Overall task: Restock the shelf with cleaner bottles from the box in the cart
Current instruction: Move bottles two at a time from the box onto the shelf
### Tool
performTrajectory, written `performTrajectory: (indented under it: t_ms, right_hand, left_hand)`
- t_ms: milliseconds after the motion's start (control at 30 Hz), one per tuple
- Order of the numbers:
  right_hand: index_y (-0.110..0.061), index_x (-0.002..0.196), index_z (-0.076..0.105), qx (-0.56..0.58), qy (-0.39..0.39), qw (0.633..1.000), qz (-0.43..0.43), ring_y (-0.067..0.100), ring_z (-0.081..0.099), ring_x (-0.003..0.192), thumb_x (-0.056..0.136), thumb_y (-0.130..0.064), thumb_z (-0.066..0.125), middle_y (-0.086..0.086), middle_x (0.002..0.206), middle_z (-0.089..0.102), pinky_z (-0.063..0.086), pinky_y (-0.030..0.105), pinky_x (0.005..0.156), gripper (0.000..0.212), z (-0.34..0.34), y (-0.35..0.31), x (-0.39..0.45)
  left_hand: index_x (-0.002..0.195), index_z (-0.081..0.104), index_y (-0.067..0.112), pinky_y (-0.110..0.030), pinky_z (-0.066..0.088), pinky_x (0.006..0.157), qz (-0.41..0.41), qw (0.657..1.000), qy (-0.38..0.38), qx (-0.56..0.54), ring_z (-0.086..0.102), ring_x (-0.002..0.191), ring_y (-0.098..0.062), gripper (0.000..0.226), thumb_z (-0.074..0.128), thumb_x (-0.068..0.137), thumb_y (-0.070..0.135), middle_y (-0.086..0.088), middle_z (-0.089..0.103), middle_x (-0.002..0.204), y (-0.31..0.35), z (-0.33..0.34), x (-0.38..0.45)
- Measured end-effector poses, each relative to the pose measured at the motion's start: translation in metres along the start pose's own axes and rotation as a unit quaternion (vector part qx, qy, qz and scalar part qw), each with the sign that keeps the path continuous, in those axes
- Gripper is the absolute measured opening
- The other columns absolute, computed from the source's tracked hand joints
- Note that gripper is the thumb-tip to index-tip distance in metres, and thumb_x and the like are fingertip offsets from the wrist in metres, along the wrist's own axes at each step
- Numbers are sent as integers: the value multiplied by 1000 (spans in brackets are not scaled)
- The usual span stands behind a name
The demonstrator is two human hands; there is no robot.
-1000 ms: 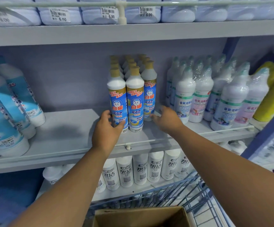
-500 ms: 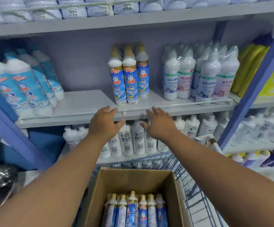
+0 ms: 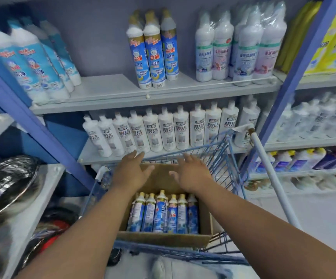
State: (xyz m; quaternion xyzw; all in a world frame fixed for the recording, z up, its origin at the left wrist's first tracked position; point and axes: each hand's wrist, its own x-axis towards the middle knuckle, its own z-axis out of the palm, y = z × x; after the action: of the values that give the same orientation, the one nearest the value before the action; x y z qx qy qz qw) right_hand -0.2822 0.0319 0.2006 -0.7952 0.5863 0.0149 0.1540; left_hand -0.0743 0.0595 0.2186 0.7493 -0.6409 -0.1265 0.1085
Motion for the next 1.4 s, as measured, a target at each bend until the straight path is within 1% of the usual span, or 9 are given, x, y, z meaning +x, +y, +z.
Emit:
performTrajectory:
  t_ms: [133, 233, 433, 600, 733, 867, 1000, 1167, 1400]
  right_hand:
    - [-21, 157, 19, 17, -13, 1000, 14, 27, 8, 153, 98, -59, 38, 7, 165, 15, 16, 48, 122, 73, 32, -4, -5]
    - [-19, 158, 18, 34, -42, 998, 35, 25, 5, 154, 99, -57, 38, 6, 167, 7, 18, 45, 123, 73, 55, -8, -1]
    - [-18, 158, 19, 45, -112, 988, 101, 25, 8, 153, 100, -58, 36, 5, 167, 7, 22, 41, 121, 73, 110, -15, 17]
    - [-17, 158, 17, 58, -141, 976, 154, 24, 17, 151, 99, -55, 41, 3, 167, 9, 34, 43, 115, 73, 154, -19, 32]
    - [-16, 156, 22, 61, -181, 966, 176, 26, 27, 146, 100, -55, 40, 5, 164, 14, 40, 44, 109, 71, 181, -18, 41]
    - [-17, 156, 24, 88, -211, 953, 199, 27, 32, 143, 99, -56, 40, 5, 164, 16, 42, 44, 107, 71, 217, -4, 53]
    - [-14, 150, 32, 110, -232, 936, 242, 30, 40, 137, 98, -57, 44, 10, 154, 33, 42, 44, 107, 68, 255, 14, 66]
    - [-12, 147, 39, 141, -262, 917, 265, 33, 47, 129, 97, -56, 45, 15, 145, 40, 44, 40, 102, 66, 308, 31, 80]
    - [-7, 119, 51, 250, -211, 870, 369, 29, 65, 101, 85, -44, 71, 13, 114, 61, 58, 41, 85, 54, 367, 38, 100]
  left_hand:
    - [152, 37, 33, -51, 34, 116, -13, 999, -32, 13, 30, 147, -23, 73, 46, 89, 70, 4, 35, 160, -19, 30, -9]
    - [156, 32, 31, -43, 25, 120, -28, 998, -62, 19, 23, 151, -20, 72, 49, 94, 64, 5, 28, 164, -31, 49, -9]
    - [157, 30, 29, -37, 33, 114, -51, 988, -141, -24, 28, 149, -20, 68, 47, 98, 59, 5, 24, 165, -74, 92, 7]
    - [153, 36, 29, -39, 47, 105, -65, 979, -192, -14, 43, 139, -27, 70, 51, 93, 63, -1, 40, 158, -116, 133, 28]
    - [148, 43, 29, -40, 50, 97, -75, 977, -201, 1, 53, 127, -27, 68, 53, 91, 65, -3, 56, 140, -137, 163, 35]
    - [143, 47, 26, -41, 51, 95, -143, 962, -232, -36, 57, 121, -28, 65, 55, 90, 63, -6, 57, 137, -153, 202, 44]
    - [147, 46, 17, -38, 50, 99, -199, 948, -246, -42, 56, 124, -30, 70, 61, 90, 56, -10, 56, 142, -166, 240, 53]
    - [134, 56, 15, -34, 49, 89, -245, 931, -264, -65, 61, 113, -30, 50, 69, 92, 37, -12, 60, 131, -176, 277, 57]
    - [132, 55, 16, -34, 49, 76, -366, 886, -253, -129, 65, 109, -30, 50, 74, 89, 30, -9, 64, 127, -195, 324, 64]
